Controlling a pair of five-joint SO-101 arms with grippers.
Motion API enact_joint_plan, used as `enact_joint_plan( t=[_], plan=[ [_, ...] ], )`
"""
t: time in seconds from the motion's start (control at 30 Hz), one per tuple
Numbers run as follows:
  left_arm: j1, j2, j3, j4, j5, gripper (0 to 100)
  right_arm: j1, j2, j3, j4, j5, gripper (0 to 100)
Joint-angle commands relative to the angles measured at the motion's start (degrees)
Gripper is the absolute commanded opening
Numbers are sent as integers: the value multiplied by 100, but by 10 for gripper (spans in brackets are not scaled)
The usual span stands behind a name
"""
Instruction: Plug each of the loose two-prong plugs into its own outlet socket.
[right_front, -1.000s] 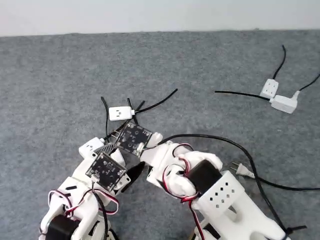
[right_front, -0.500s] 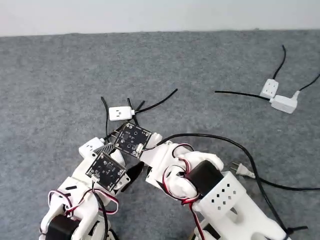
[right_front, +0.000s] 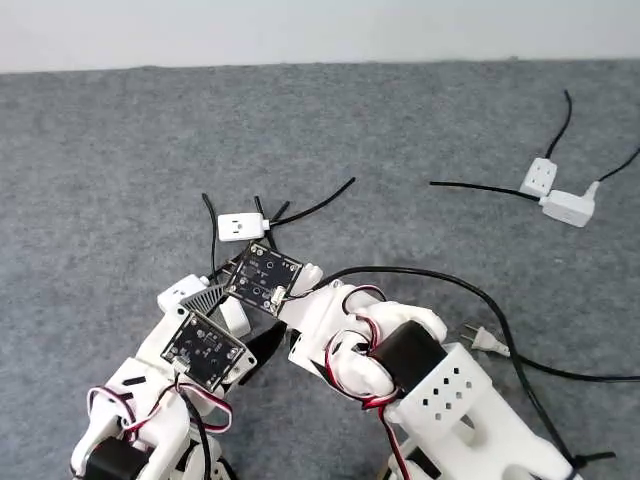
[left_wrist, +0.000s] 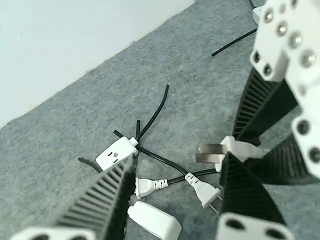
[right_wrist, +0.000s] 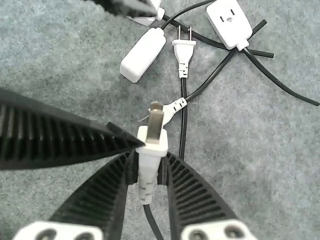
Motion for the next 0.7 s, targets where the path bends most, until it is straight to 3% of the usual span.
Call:
enact_joint_plan(
  t=[0.0,0.3,0.5,0.67],
  plan=[
    [-9,-44,-312,9,-105,269,-75,-92,-44,-101,62,8],
    [-9,-44,-514,88,-105,269,-92,-92,79,-163,62,8],
    [-9,-26,-382,26,-123,269,-567,-101,70,-4,18,8],
    [-281,-26,31,-325,-123,269,-567,-145,70,13,18,8]
  ],
)
